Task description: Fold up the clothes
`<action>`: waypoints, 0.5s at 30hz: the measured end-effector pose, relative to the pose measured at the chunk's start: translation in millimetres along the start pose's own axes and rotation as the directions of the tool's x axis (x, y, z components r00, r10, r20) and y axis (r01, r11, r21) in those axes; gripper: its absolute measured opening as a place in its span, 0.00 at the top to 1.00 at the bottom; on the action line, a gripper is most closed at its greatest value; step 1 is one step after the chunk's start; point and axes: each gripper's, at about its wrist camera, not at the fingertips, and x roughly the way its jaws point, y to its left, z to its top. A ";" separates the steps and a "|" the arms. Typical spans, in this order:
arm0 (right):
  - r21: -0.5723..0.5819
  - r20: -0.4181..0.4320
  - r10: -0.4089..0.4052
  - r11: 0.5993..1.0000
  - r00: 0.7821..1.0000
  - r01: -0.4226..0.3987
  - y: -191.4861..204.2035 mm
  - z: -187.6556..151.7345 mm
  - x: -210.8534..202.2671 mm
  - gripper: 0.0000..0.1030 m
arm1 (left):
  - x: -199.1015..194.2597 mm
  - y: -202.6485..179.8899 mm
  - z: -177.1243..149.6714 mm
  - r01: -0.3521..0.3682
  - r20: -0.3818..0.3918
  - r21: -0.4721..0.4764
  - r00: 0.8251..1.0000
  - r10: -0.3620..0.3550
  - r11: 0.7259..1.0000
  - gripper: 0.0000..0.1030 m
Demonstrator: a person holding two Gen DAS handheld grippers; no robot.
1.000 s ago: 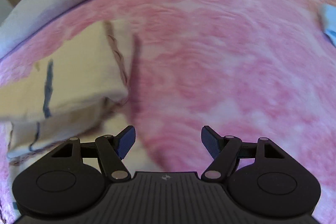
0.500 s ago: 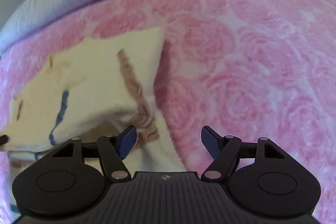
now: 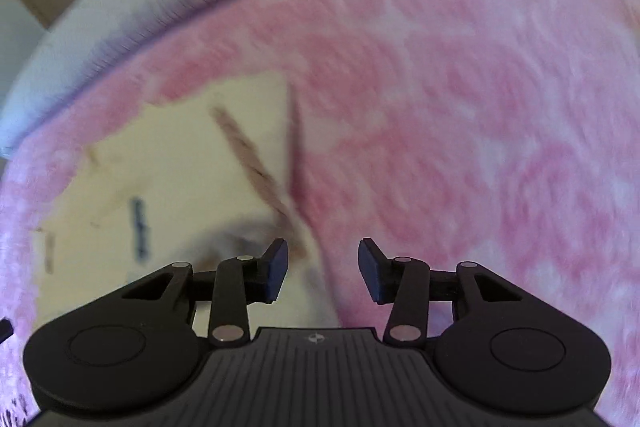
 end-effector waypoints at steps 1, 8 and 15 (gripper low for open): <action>-0.009 0.020 0.027 1.000 0.999 -0.027 5.2 2.5 -2.7 0.56 | 8.5 -5.7 2.1 -0.014 -0.012 0.020 1.000 0.014 1.000 0.65; -0.054 0.011 0.024 0.998 1.000 -0.024 19.4 1.0 19.1 0.56 | 72.2 1.8 -6.7 0.019 -0.107 -0.092 0.994 -0.029 0.996 0.88; -0.041 0.043 -0.021 0.999 0.999 0.023 16.5 1.7 12.3 0.56 | 44.4 -7.6 -0.3 0.009 -0.027 0.149 1.000 -0.005 0.989 0.97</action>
